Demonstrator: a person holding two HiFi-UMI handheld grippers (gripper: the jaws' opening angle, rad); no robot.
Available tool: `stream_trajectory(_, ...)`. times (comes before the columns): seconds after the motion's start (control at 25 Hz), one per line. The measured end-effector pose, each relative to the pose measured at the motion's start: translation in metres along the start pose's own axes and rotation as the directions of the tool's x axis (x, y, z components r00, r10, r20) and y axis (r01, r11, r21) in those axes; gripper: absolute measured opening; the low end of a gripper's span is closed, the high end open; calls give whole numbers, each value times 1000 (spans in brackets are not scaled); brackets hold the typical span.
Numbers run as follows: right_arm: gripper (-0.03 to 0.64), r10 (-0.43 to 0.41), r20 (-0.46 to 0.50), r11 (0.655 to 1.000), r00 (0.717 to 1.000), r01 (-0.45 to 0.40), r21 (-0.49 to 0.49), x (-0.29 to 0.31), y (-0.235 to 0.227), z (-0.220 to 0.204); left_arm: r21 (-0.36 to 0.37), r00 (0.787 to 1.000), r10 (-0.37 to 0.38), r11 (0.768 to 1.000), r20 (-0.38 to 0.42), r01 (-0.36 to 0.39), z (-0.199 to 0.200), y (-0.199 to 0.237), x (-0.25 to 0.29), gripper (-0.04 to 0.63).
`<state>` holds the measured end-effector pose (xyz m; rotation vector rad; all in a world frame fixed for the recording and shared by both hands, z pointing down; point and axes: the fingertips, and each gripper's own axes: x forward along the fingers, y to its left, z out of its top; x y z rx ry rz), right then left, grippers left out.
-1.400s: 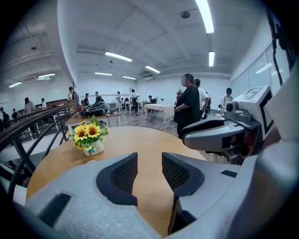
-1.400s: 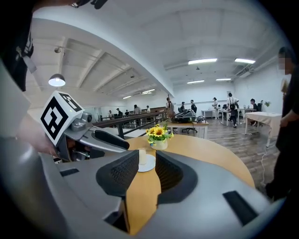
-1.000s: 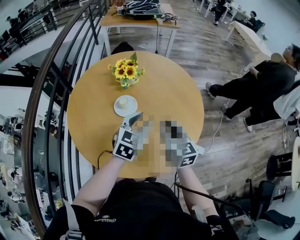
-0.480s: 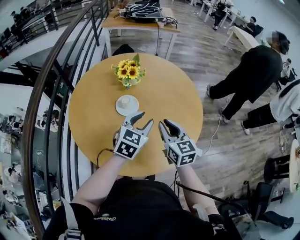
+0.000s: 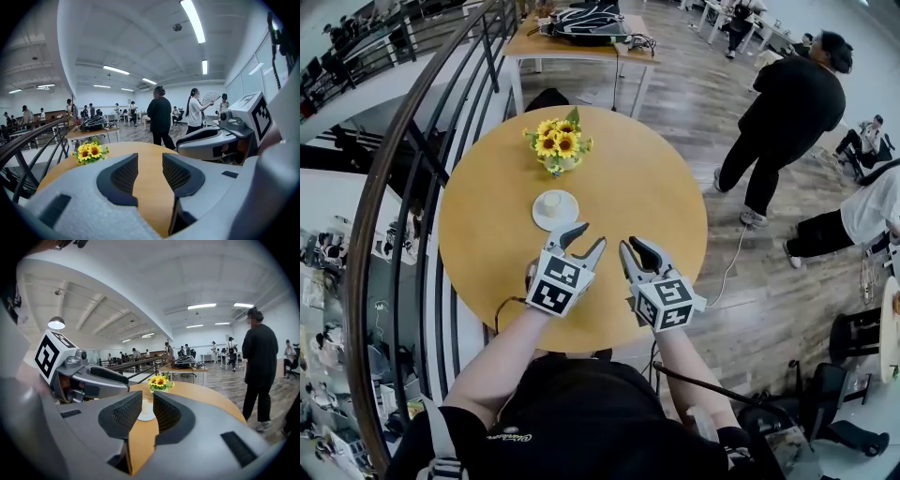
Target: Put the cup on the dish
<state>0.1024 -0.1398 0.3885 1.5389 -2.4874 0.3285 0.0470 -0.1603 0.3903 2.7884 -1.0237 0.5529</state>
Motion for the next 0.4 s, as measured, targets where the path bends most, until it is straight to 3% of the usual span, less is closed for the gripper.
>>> stream_trajectory(0.4,72,6,-5,1000,1000,-6,5,8,-7,-6,-3,1000,-6,1000,-18,6,-7,2,11,167)
